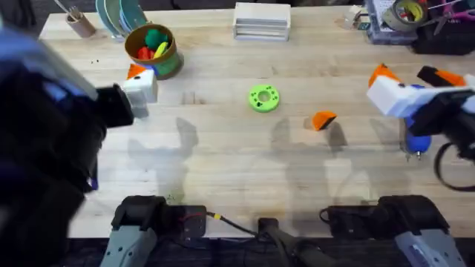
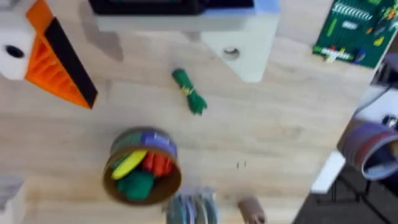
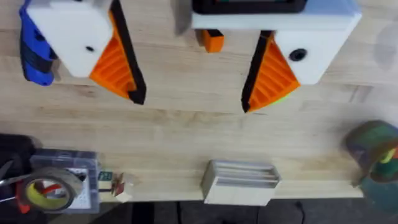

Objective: Pick up the gripper from the table and insert it into the empty holder that is missing its gripper. Then pick up a screw, insert it into the mounting hole, and use the screwdriver to tighten it. Finally, clean up the table by picking up the vegetable and placing it into the bucket.

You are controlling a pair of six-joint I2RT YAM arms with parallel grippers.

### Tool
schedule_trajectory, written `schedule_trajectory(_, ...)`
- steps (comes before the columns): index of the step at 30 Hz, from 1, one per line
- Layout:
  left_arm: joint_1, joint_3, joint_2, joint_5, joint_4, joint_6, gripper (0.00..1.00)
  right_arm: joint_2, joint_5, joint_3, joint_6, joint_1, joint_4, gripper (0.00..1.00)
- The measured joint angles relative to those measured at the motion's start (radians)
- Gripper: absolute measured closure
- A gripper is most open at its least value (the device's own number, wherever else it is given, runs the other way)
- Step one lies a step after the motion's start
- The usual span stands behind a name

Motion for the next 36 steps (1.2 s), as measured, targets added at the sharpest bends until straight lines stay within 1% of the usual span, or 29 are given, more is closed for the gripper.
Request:
schedule_trajectory(4,0.006,0.126,0.189,-0.034,-0.133,-0.004,0.01,0.128,-0.046,0.142,0.01,0.0,-0.085,0.01)
schedule_trajectory(5,0.014,0.148,0.231,-0.038,-0.155,-0.013,0.01,0.155,-0.061,0.168,0.01,0.0,-0.1,0.01)
schedule_trajectory(7,0.046,0.187,0.314,-0.037,-0.185,-0.037,0.01,0.195,-0.09,0.202,0.01,0.0,-0.112,0.01)
schedule_trajectory(10,0.121,0.209,0.418,-0.001,-0.187,-0.073,0.01,0.232,-0.134,0.22,0.011,0.0,-0.114,0.01)
schedule_trajectory(12,0.183,0.209,0.468,0.055,-0.19,-0.09,0.01,0.239,-0.154,0.22,0.011,0.0,-0.118,0.009)
schedule_trajectory(16,0.314,0.209,0.554,0.192,-0.189,-0.111,0.009,0.24,-0.178,0.22,0.014,0.0,-0.118,0.01)
schedule_trajectory(18,0.359,0.209,0.587,0.224,-0.178,-0.118,0.009,0.24,-0.183,0.22,0.014,0.0,-0.119,0.01)
schedule_trajectory(20,0.393,0.209,0.617,0.235,-0.156,-0.123,0.008,0.24,-0.187,0.22,0.014,0.0,-0.119,0.01)
schedule_trajectory(22,0.412,0.209,0.643,0.245,-0.121,-0.13,0.008,0.24,-0.188,0.22,0.014,0.0,-0.12,0.01)
schedule_trajectory(24,0.418,0.209,0.672,0.249,-0.086,-0.137,0.008,0.24,-0.191,0.22,0.014,0.0,-0.12,0.01)
schedule_trajectory(29,0.418,0.209,0.746,0.257,-0.033,-0.166,0.008,0.24,-0.194,0.22,0.014,0.0,-0.12,0.01)
schedule_trajectory(33,0.418,0.209,0.778,0.261,-0.029,-0.187,0.008,0.24,-0.194,0.22,0.015,0.0,-0.12,0.01)
schedule_trajectory(34,0.418,0.209,0.779,0.263,-0.028,-0.192,0.023,0.24,-0.194,0.22,0.015,0.0,-0.12,0.009)
schedule_trajectory(35,0.418,0.209,0.779,0.268,-0.028,-0.198,0.133,0.24,-0.194,0.22,0.014,0.0,-0.121,0.01)
schedule_trajectory(36,0.418,0.209,0.779,0.268,-0.026,-0.198,0.315,0.24,-0.194,0.22,0.014,0.0,-0.121,0.01)
